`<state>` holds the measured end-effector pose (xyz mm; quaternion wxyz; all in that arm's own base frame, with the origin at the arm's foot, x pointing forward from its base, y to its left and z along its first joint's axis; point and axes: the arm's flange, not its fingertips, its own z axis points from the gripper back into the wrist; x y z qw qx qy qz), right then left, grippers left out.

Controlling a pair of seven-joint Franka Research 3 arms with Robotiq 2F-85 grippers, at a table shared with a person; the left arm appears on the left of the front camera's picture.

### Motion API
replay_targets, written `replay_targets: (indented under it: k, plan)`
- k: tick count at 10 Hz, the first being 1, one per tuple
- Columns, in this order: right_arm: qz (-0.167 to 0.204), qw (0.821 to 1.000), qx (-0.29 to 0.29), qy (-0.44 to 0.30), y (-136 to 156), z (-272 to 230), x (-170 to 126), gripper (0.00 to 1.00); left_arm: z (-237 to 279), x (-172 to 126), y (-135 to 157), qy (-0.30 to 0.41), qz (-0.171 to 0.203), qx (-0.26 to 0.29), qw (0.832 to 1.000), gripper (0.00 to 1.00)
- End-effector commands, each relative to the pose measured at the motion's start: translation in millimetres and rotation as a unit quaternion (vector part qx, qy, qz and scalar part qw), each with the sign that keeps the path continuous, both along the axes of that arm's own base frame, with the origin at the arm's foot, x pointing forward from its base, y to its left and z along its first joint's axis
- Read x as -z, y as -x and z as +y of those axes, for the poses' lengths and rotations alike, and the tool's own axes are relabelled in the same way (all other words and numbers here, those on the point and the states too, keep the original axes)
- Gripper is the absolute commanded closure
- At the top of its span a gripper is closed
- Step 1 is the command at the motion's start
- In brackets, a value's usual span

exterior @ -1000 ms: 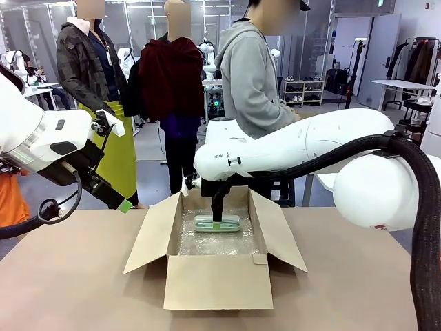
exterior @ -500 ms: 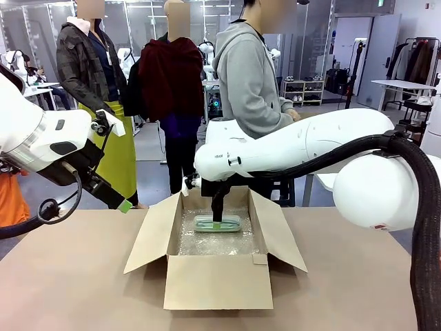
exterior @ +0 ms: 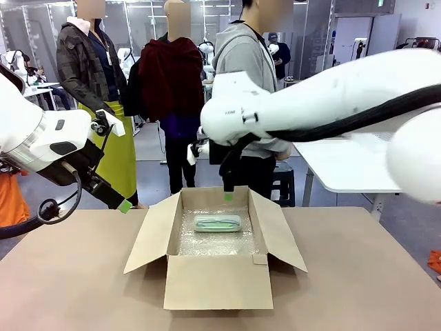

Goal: Pack the glasses set securely to prepare it for shipping.
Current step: Put the Glasses case from the right side of the table into the Package Box.

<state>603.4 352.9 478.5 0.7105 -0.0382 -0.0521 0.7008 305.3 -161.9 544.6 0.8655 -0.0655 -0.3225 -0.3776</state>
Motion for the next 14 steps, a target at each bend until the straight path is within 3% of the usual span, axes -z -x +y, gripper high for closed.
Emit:
replay_targets:
  k: [1, 4, 7, 10, 14]
  plan:
    - [-0.012, 0.999, 0.042, -0.005, 45, -33, 5, 0.0, 1, -1, 0, -0.003, -0.003, 0.0, 1.0, 0.0]
    - [-0.052, 0.987, 0.147, -0.032, 86, -103, -20, 0.0, 1, -1, 0, -0.003, -0.003, 0.0, 1.0, 0.0]
    - [-0.087, 0.95, 0.279, -0.107, 150, -202, -30, 0.0, 1, -1, 0, -0.003, -0.003, 0.0, 1.0, 0.0]
    - [-0.079, 0.902, 0.388, -0.171, 190, -287, -17, 0.0, 1, -1, 0, -0.003, -0.003, 0.0, 1.0, 0.0]
    - [-0.062, 0.861, 0.458, -0.212, 216, -346, -1, 0.0, 1, -1, 0, -0.003, -0.003, 0.0, 1.0, 0.0]
